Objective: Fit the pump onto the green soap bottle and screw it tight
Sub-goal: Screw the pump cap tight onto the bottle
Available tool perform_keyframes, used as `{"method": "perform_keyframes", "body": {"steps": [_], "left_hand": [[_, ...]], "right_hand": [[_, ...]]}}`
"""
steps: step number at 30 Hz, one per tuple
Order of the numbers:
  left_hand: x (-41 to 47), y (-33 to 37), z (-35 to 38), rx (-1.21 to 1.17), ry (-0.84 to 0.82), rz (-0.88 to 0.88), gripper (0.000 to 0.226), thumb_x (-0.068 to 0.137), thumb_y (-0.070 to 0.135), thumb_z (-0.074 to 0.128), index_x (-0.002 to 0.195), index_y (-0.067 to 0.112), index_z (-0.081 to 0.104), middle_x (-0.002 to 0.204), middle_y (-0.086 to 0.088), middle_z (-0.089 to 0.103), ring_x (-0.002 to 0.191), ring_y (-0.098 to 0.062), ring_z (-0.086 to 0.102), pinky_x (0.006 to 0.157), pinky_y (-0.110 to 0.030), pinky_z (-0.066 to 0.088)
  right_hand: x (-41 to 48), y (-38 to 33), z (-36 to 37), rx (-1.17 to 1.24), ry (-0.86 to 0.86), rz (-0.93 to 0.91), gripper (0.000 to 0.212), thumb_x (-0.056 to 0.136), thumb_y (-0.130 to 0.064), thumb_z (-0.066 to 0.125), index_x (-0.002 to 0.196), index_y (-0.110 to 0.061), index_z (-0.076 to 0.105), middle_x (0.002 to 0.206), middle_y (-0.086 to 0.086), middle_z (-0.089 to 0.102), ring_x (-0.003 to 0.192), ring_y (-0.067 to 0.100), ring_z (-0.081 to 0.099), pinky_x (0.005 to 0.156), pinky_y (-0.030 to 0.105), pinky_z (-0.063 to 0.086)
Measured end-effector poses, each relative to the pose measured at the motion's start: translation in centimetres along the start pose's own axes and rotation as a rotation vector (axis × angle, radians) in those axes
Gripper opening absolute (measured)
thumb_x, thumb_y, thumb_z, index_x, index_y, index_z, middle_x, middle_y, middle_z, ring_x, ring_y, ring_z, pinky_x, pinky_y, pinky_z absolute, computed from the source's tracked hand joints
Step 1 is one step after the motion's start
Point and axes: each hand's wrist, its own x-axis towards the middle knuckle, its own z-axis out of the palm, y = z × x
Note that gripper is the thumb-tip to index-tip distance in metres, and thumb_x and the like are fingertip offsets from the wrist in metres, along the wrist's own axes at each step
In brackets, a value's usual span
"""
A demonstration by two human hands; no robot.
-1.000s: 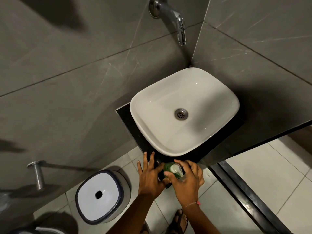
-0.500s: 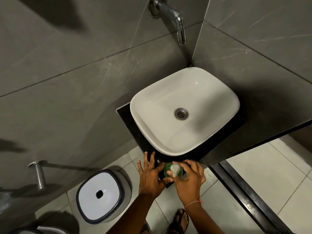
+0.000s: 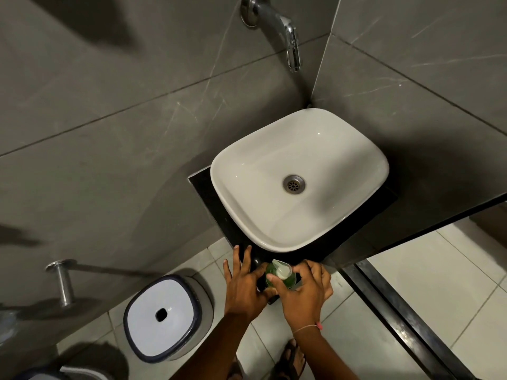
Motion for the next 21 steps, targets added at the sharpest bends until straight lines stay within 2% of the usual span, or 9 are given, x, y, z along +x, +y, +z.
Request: {"method": "perform_keyframes", "body": {"steps": [3,6,9,12,17,21], "left_hand": [[0.06,-0.12,0.05,0.005,-0.004,0.010,0.061,0.072,0.064,0.058,0.126,0.035,0.056,0.162,-0.002,0.010,0.145,-0.024,-0.023,0.117,-0.059,-0.006],[0.06,-0.07,0.03,-0.013,0.006,0.015,0.062,0.070,0.068,0.053,0.123,0.034,0.059,0.162,-0.003,0.011,0.146,-0.024,-0.021,0.117,-0.059,-0.006],[0.03,0.00,0.06,-0.015,0.016,0.016,0.070,0.070,0.071,0.053,0.129,0.034,0.054,0.162,-0.003,0.011,0.146,-0.025,-0.019,0.116,-0.056,-0.010],[0.04,-0.02,0.00,-0.012,0.015,0.012,0.068,0.072,0.069,0.052,0.128,0.032,0.055,0.162,-0.003,0.011,0.146,-0.024,-0.020,0.117,-0.059,-0.006],[0.07,0.04,-0.07,-0.009,0.013,0.016,0.071,0.069,0.074,0.044,0.126,0.032,0.058,0.162,-0.003,0.011,0.146,-0.024,-0.020,0.117,-0.061,-0.003],[0.03,0.00,0.08,0.006,0.010,0.012,0.068,0.071,0.071,0.049,0.127,0.034,0.056,0.162,-0.003,0.011,0.146,-0.025,-0.020,0.117,-0.061,-0.004]], "right_hand": [[-0.40,0.11,0.08,0.004,-0.002,-0.005,0.043,0.057,-0.052,0.083,0.088,-0.030,0.063,0.111,-0.008,0.054,0.122,0.024,0.041,0.097,0.048,0.029],[-0.51,0.46,-0.21,0.035,-0.029,-0.054,0.044,0.062,-0.056,0.073,0.102,-0.038,0.067,0.115,-0.013,0.051,0.125,0.020,0.038,0.099,0.048,0.026],[-0.10,0.33,-0.30,0.054,-0.001,-0.037,0.033,0.059,-0.045,0.077,0.089,-0.034,0.070,0.108,-0.015,0.052,0.120,0.025,0.043,0.095,0.043,0.027],[-0.04,0.09,0.02,0.024,-0.003,-0.012,0.035,0.057,-0.040,0.086,0.082,-0.030,0.065,0.104,-0.014,0.049,0.116,0.023,0.042,0.093,0.038,0.024],[-0.23,0.71,-0.05,0.016,-0.024,-0.034,0.042,0.060,-0.050,0.081,0.096,-0.034,0.068,0.112,-0.006,0.056,0.119,0.021,0.040,0.093,0.039,0.024],[-0.08,0.60,-0.14,0.019,0.002,-0.036,0.036,0.057,-0.050,0.079,0.085,-0.032,0.067,0.106,-0.006,0.060,0.116,0.025,0.045,0.093,0.046,0.029]]}}
